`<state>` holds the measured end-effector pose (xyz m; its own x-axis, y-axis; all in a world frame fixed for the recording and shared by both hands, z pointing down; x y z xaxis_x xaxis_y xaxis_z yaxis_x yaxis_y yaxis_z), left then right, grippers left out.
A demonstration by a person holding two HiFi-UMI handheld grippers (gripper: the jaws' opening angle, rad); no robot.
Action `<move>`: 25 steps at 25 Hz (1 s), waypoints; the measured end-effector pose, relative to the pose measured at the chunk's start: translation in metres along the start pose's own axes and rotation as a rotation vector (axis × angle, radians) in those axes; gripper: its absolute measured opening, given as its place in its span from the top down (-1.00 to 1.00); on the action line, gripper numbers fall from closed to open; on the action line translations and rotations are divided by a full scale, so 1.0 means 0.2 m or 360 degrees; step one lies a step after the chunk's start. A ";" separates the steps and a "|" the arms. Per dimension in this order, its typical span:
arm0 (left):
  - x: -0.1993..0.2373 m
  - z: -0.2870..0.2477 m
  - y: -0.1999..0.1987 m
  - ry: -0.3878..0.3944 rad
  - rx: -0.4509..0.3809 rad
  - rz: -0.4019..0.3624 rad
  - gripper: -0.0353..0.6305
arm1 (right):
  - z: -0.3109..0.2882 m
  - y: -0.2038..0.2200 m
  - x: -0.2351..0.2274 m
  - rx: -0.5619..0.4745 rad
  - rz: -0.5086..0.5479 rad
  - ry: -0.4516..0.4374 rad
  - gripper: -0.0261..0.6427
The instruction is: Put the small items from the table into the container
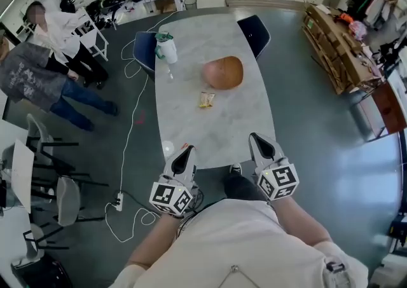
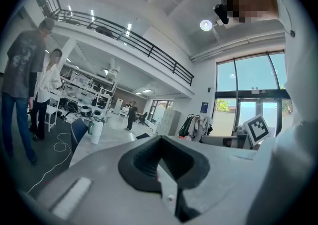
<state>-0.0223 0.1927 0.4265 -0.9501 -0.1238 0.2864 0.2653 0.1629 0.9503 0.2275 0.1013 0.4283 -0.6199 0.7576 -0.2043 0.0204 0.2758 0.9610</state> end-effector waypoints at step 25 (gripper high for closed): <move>0.17 -0.96 -0.12 -0.0135 0.0120 0.0097 0.88 | -0.69 -0.08 -0.88 0.0355 -0.0095 -0.0179 0.84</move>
<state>-0.0299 -0.0029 0.4378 -0.9438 -0.0284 0.3292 0.3132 0.2409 0.9186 0.2293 -0.1186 0.4737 -0.5345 0.7935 -0.2909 0.1663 0.4362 0.8843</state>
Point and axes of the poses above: the fingertips, and each gripper's own axes: z backward along the fingers, x to its left, y out of its underside, the point moved 8 cm from there along z, backward along the fingers, and after that the axes turned 8 degrees about -y, right-handed, at the moved point
